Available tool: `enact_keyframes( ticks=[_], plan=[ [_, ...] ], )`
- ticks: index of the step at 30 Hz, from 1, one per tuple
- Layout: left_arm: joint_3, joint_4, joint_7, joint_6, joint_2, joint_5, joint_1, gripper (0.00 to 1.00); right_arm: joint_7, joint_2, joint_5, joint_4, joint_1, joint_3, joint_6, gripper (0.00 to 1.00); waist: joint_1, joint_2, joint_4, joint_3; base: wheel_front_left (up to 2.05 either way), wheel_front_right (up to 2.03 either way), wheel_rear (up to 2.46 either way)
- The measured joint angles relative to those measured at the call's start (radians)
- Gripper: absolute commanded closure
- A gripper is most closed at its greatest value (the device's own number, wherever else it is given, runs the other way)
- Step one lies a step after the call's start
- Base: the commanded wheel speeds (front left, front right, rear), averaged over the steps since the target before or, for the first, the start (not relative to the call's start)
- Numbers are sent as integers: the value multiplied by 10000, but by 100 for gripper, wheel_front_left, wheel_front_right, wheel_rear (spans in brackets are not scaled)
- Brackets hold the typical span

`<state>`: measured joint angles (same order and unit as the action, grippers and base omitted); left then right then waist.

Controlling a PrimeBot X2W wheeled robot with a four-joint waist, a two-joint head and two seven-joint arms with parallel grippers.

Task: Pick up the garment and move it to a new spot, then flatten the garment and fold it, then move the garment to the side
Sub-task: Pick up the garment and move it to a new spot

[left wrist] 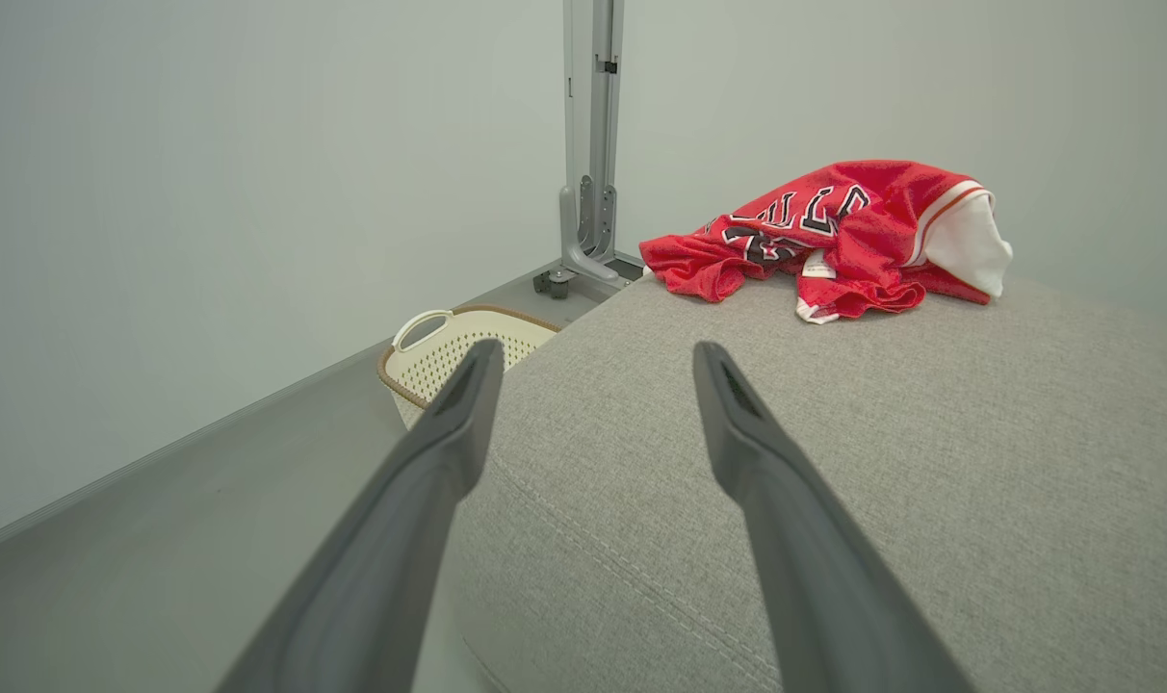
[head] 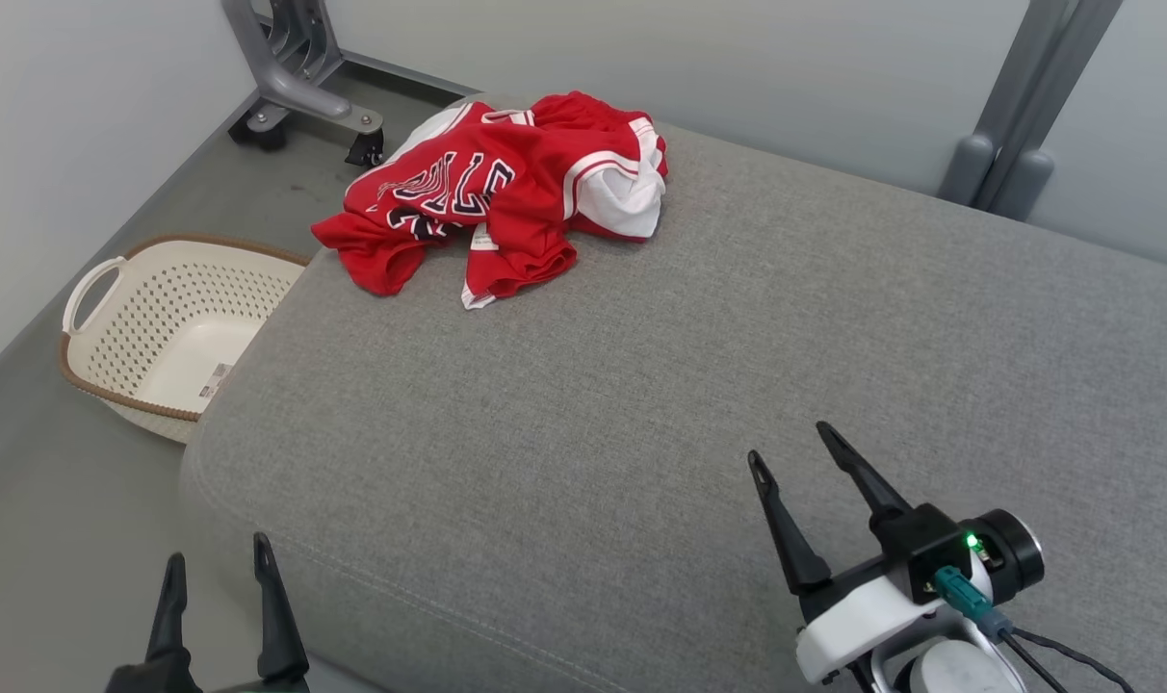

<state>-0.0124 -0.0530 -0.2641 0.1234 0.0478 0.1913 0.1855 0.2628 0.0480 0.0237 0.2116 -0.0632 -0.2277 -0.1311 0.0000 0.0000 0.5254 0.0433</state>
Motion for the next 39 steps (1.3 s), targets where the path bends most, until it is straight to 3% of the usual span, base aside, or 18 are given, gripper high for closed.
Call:
enact_keyframes(
  ticks=[5, 8, 14, 18, 22, 29, 39],
  plan=[
    [635, 489, 2, -270, 44, -316, -926, 0, 0, 4, 525, -443, 53, 648, 0, 0, 0, 0, -38, 437, 0, 0, 0],
    [1158, 1168, -4, -403, 393, -717, -1925, 0, 0, -10, 890, -702, -267, 947, -2, 0, 0, 0, -132, 766, 0, 0, 0],
    [2080, 1216, -10, -930, 2082, -1039, -5025, 0, 0, -6, 1592, -1273, -1088, 1547, -4, 0, 0, 0, -578, 1750, 0, 0, 0],
    [1918, -54, 403, -1837, 2846, -525, -7234, 0, 0, -6, 1939, -1628, -1452, 1749, -4, 0, 1, 0, -1006, 2470, 0, 0, 0],
    [1313, -1524, 1592, -2372, 3741, 127, -9484, 0, 0, 8, 2182, -1918, -1628, 1975, -4, 0, 1, 0, -1477, 3186, 0, 0, 0],
    [-1317, -3463, 3912, -2523, 4746, 1160, -11178, 0, 0, 36, 2362, -2474, -1807, 2123, -4, 0, 2, 0, -2317, 4357, 0, 0, 0],
    [-4456, -4013, 4700, -2525, 5350, 4075, -11727, 0, 0, 35, 2370, -2838, -1981, 2270, -4, 0, 2, 0, -3354, 5664, 0, 0, 0]
  ],
)
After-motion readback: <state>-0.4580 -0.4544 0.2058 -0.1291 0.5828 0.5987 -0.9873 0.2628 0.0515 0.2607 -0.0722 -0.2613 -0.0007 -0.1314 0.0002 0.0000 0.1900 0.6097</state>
